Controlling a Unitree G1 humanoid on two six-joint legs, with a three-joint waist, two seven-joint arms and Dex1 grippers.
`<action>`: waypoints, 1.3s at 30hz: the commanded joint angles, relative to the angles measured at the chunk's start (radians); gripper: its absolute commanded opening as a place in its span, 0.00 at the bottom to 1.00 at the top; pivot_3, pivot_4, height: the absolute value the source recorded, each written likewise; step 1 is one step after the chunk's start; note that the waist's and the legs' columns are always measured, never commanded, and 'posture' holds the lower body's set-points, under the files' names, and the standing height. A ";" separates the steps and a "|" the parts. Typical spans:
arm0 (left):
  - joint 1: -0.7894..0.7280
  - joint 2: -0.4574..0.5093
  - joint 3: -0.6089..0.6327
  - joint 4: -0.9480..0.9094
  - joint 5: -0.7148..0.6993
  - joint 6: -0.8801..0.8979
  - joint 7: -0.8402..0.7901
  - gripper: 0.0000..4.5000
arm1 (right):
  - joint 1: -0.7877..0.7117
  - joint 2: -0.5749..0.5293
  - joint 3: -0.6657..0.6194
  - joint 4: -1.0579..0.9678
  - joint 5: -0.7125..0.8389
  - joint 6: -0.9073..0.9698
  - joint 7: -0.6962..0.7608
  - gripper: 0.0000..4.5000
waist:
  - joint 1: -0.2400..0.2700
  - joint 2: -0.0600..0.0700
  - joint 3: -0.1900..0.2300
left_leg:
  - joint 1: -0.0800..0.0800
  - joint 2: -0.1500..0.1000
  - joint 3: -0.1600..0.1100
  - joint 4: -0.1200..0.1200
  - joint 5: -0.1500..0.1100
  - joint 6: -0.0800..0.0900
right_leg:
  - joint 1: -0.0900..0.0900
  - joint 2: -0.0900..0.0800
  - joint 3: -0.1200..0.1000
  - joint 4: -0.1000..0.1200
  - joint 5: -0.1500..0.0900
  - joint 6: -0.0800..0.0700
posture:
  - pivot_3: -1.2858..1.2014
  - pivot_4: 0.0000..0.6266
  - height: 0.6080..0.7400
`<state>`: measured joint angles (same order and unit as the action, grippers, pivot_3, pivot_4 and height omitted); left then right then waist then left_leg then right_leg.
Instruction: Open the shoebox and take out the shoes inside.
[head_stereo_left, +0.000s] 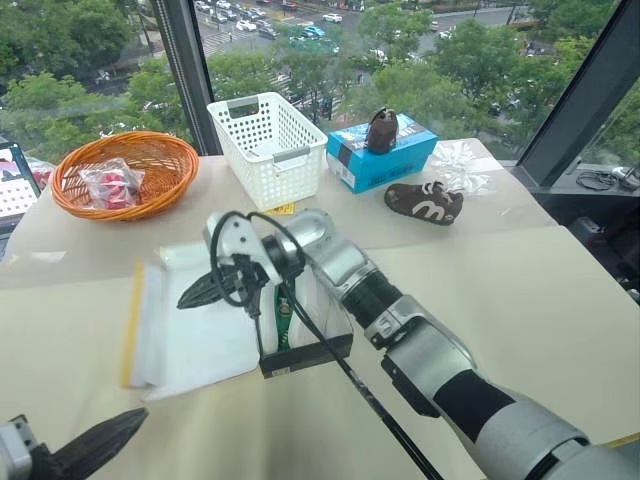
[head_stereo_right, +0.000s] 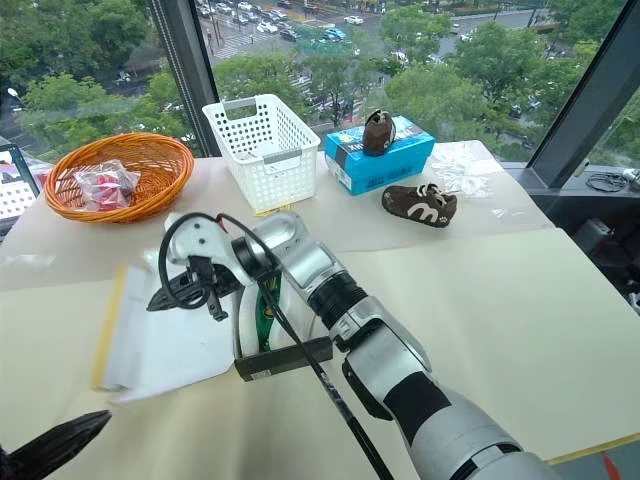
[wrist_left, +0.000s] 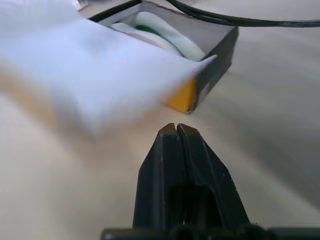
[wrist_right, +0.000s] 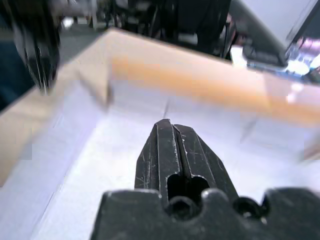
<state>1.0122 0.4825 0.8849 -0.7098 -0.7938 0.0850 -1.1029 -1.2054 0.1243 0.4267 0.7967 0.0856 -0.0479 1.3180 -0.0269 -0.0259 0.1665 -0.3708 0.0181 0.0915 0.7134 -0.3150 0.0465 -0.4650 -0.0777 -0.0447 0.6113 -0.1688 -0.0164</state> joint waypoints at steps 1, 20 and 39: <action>0.033 0.012 0.074 -0.025 -0.057 0.010 0.001 0.01 | -0.031 0.029 -0.001 0.056 -0.039 -0.076 -0.014 0.01 | -0.002 -0.001 0.000 | 0.000 0.000 0.000 0.000 0.000 0.000 | 0.000 0.000 0.000 0.000 0.000 0.000 | 0.52 0.24 0.93; -0.293 0.437 0.019 -0.076 -0.161 0.325 0.152 0.01 | 0.236 -0.465 -0.120 -0.788 0.105 0.440 -0.022 0.01 | 0.002 -0.006 -0.001 | 0.003 0.000 -0.005 -0.002 0.001 -0.006 | 0.004 0.001 -0.004 0.002 -0.001 0.000 | 0.52 0.24 0.93; -0.652 0.625 -0.130 0.149 -0.071 0.481 0.015 0.00 | 0.241 -0.590 0.005 -0.714 -0.121 -0.044 -0.029 0.56 | 0.011 -0.003 0.002 | 0.003 0.000 -0.005 -0.002 0.006 -0.013 | -0.001 0.002 -0.003 0.011 -0.001 -0.001 | 0.52 0.24 0.93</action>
<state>0.3738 1.1013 0.7608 -0.5710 -0.8856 0.5735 -1.0699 -0.9319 -0.4430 0.4320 0.0836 -0.0038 0.0434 1.2785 -0.0157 -0.0287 0.1684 -0.3680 0.0177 0.0866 0.7109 -0.3092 0.0335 -0.4659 -0.0757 -0.0480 0.6221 -0.1704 -0.0170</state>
